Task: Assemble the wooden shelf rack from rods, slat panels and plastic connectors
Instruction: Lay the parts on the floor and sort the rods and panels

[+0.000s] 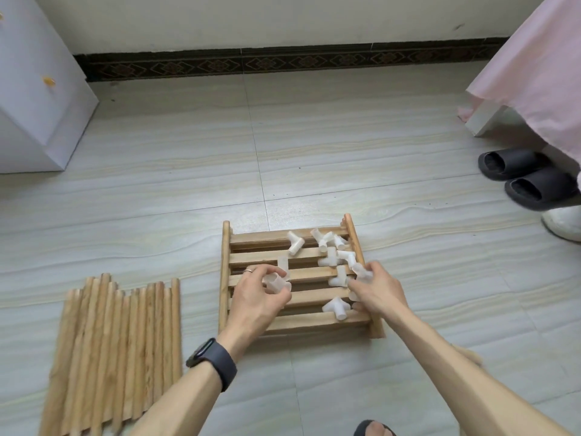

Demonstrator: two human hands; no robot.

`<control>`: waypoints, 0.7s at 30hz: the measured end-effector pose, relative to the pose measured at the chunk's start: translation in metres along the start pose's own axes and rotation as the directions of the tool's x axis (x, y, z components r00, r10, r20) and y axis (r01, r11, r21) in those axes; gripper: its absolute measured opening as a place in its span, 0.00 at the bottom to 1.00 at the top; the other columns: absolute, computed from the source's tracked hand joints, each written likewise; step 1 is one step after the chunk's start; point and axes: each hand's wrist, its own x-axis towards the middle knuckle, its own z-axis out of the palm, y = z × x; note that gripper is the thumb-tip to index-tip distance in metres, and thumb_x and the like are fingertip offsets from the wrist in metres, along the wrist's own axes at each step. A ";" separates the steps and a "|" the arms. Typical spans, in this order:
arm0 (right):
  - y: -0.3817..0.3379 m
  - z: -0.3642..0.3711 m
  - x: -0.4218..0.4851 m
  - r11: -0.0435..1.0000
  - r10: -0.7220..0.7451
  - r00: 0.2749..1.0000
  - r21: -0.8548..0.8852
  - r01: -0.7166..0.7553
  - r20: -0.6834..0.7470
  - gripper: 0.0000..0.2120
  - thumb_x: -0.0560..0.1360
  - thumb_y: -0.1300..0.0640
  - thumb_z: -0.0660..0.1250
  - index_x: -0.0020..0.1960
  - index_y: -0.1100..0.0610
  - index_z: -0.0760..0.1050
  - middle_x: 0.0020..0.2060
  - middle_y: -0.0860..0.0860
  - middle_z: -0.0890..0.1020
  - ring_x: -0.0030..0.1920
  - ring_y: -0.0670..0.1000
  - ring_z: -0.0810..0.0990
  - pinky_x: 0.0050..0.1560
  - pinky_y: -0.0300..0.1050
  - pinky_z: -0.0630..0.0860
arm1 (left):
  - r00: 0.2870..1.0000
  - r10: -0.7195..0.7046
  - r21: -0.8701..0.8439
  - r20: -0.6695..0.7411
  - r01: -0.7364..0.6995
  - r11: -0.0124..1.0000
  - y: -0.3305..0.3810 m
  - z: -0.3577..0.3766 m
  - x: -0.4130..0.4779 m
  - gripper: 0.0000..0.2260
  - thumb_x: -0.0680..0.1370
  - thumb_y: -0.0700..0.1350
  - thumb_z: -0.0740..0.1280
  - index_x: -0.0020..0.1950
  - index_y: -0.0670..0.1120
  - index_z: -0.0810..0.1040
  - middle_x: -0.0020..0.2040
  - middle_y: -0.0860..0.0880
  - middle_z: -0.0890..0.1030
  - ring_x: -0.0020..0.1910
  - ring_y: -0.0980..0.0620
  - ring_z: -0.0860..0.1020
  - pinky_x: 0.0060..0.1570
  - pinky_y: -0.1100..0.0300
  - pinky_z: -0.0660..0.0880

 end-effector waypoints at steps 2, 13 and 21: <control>-0.020 0.000 -0.013 0.975 0.016 0.992 0.217 -0.042 0.122 0.17 0.73 0.55 0.69 0.60 0.51 0.69 0.59 0.50 0.76 0.33 0.53 0.87 0.30 0.39 0.78 | 0.993 -0.079 -0.086 -0.092 0.072 0.994 -0.014 -0.029 -0.020 0.08 0.72 0.51 0.75 0.49 0.61 0.80 0.53 0.58 0.77 0.43 0.59 0.82 0.40 0.68 0.75; -0.152 0.117 -0.166 0.955 -0.187 0.651 -0.019 0.295 0.735 0.18 0.73 0.62 0.72 0.59 0.54 0.70 0.51 0.62 0.80 0.33 0.57 0.86 0.30 0.45 0.80 | 0.659 -0.587 -0.475 -0.470 0.372 0.797 -0.144 -0.170 -0.195 0.08 0.73 0.43 0.75 0.47 0.55 0.81 0.48 0.53 0.84 0.44 0.56 0.81 0.35 0.64 0.72; -0.128 0.272 -0.243 0.960 0.001 0.488 -0.137 0.243 0.873 0.16 0.75 0.60 0.70 0.60 0.55 0.70 0.50 0.63 0.82 0.39 0.61 0.88 0.35 0.48 0.83 | 0.341 -0.825 -0.613 -0.450 0.554 0.563 -0.238 -0.194 -0.312 0.07 0.73 0.41 0.72 0.47 0.52 0.79 0.54 0.47 0.80 0.49 0.49 0.77 0.37 0.64 0.69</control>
